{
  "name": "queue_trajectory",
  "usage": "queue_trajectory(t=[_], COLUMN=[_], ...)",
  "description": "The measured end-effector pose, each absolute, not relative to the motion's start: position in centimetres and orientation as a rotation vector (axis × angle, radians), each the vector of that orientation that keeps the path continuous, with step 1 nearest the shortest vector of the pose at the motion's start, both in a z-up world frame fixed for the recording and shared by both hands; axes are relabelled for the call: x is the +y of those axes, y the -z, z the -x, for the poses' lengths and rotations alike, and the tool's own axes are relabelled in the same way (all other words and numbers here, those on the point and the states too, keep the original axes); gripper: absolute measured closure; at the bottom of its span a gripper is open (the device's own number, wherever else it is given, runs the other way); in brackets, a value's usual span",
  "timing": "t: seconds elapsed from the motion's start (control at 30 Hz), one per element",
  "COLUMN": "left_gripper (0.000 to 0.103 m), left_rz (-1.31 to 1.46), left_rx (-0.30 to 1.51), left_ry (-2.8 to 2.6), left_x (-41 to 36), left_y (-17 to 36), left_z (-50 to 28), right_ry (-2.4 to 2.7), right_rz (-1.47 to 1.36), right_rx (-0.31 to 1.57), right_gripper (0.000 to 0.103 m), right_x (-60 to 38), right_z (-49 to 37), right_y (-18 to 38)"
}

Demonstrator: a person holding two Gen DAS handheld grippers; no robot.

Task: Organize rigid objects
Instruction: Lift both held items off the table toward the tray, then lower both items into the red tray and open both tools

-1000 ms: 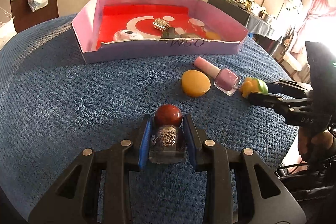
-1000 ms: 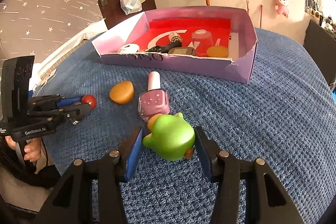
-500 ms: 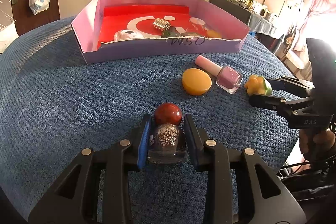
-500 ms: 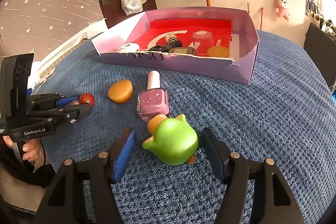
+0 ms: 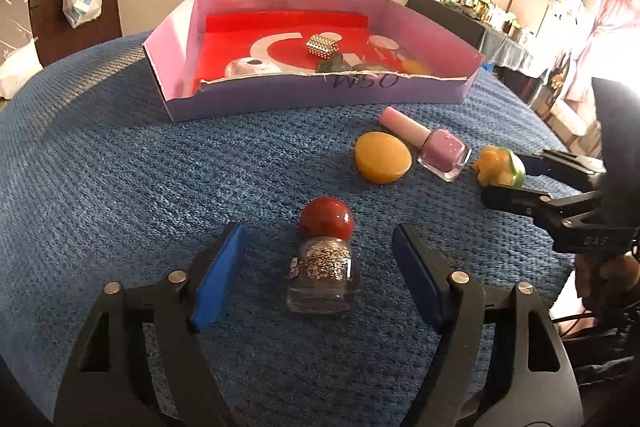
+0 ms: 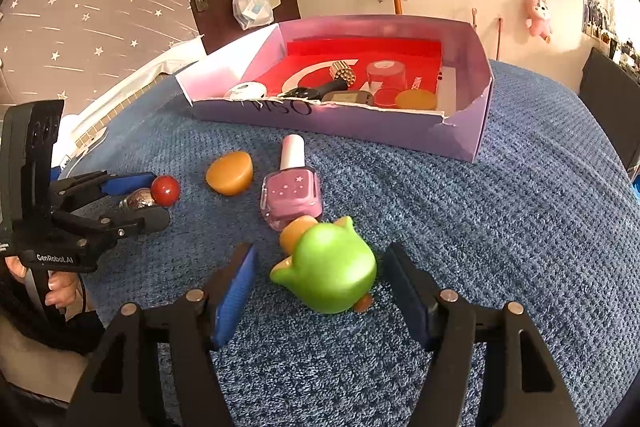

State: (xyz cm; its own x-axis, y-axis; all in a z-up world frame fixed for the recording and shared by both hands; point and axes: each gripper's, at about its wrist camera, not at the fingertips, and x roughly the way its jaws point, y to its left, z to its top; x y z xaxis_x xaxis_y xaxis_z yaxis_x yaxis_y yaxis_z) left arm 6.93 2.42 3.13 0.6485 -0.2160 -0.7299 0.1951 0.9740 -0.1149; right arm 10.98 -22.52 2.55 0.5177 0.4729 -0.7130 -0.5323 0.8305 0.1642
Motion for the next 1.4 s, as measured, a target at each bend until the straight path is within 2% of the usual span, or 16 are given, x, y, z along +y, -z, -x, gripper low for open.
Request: queue_trajectory(t=[0.07,0.1,0.13,0.43,0.6,0.87,0.97,1.13,1.4], left_gripper=[0.062,0.066,0.075,0.075,0.075,0.075,0.075,0.075,0.075], left_rz=[-0.027,-0.028,-0.013,0.001,0.024,0.011,0.002,-0.061,-0.101], left_rx=[0.827,0.825,0.827,0.814,0.756,0.684,0.740,0.831,0.999], left_ry=[0.197,0.204,0.228,0.253,0.279,0.310,0.323,0.310,0.305], left_x=[2.1,2.1,2.1,2.0,2.2,2.6,2.6,2.0,1.5], left_y=[-3.1,-3.1,-3.2,-3.6,-6.1,-11.9,-12.5,-11.0,-6.8], left_z=[-7.0,-7.0,-7.1,-7.0,-7.4,-13.9,-18.5,-24.4,-29.6], right_ry=[-0.600,-0.597,-0.596,-0.605,-0.628,-0.686,-0.683,-0.658,-0.580], right_rz=[0.098,0.113,0.123,0.141,0.117,0.106,0.113,0.130,0.213], right_rx=[0.824,0.818,0.815,0.808,0.795,0.661,0.650,0.759,0.984], right_gripper=[0.036,0.042,0.051,0.052,0.052,0.052,0.052,0.052,0.052], right_x=[-22.3,-22.2,-22.1,-21.8,-21.7,-20.2,-18.9,-16.3,-13.9], right_z=[-10.9,-10.8,-10.7,-10.5,-10.7,-14.5,-18.7,-26.7,-35.2], right_y=[-2.5,-2.5,-2.5,-2.5,-3.3,-10.1,-12.5,-13.0,-8.6])
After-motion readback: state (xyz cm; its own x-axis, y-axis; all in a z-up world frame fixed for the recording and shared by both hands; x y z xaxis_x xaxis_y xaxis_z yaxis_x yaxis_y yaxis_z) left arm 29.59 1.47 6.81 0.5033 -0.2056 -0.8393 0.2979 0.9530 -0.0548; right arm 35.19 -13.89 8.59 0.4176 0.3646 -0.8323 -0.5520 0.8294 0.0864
